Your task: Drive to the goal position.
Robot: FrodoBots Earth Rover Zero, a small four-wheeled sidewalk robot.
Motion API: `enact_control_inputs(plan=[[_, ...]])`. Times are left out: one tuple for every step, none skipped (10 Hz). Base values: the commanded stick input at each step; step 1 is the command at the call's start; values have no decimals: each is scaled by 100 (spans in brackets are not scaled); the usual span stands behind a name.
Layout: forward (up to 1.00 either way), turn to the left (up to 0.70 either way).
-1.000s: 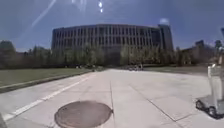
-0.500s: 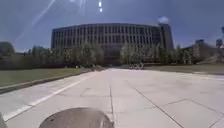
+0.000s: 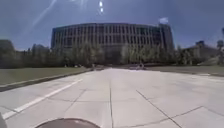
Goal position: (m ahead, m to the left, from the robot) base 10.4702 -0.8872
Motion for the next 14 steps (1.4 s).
enact_control_inputs(plan=[[70,0],[70,0],[70,0],[70,2],[70,0],[70,1],[70,2],[70,1],[70,0],[70,2],[70,2],[70,2],[70,2],[70,0]])
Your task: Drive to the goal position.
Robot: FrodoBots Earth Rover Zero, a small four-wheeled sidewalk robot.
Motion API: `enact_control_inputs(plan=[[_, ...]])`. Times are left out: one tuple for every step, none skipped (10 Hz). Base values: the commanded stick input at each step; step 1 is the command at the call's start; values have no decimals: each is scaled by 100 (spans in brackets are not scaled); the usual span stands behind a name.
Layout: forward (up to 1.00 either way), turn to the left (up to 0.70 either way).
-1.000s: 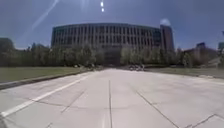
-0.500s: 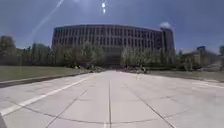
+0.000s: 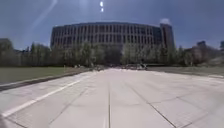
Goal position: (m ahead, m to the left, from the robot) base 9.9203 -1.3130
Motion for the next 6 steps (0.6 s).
enact_control_inputs(plan=[[70,1],[70,1],[70,1],[70,1],[70,2],[70,0]])
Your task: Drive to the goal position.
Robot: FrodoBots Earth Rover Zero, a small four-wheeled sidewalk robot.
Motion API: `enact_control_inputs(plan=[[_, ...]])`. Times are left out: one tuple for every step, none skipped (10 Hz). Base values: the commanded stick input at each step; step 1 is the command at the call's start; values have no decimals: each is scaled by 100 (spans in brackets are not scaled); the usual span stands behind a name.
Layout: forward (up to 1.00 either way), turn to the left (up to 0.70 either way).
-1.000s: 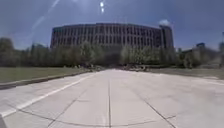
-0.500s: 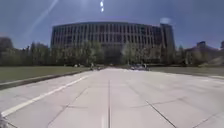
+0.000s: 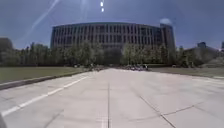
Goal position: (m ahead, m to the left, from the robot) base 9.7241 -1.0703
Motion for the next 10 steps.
enact_control_inputs(plan=[[70,0],[70,0],[70,2],[70,0],[70,2],[70,2],[70,1],[70,0],[70,0],[70,2]])
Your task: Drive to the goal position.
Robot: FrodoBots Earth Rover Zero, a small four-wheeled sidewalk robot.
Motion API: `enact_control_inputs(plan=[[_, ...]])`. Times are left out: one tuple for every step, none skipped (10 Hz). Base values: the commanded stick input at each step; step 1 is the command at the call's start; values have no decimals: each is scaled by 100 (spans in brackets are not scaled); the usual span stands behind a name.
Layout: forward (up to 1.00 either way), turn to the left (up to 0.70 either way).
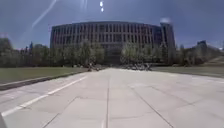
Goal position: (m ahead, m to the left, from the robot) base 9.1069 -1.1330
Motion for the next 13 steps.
enact_control_inputs(plan=[[70,2],[70,2],[70,2],[70,0],[70,0],[70,0],[70,0],[70,12],[70,34],[70,35],[70,35],[70,35],[70,35]])
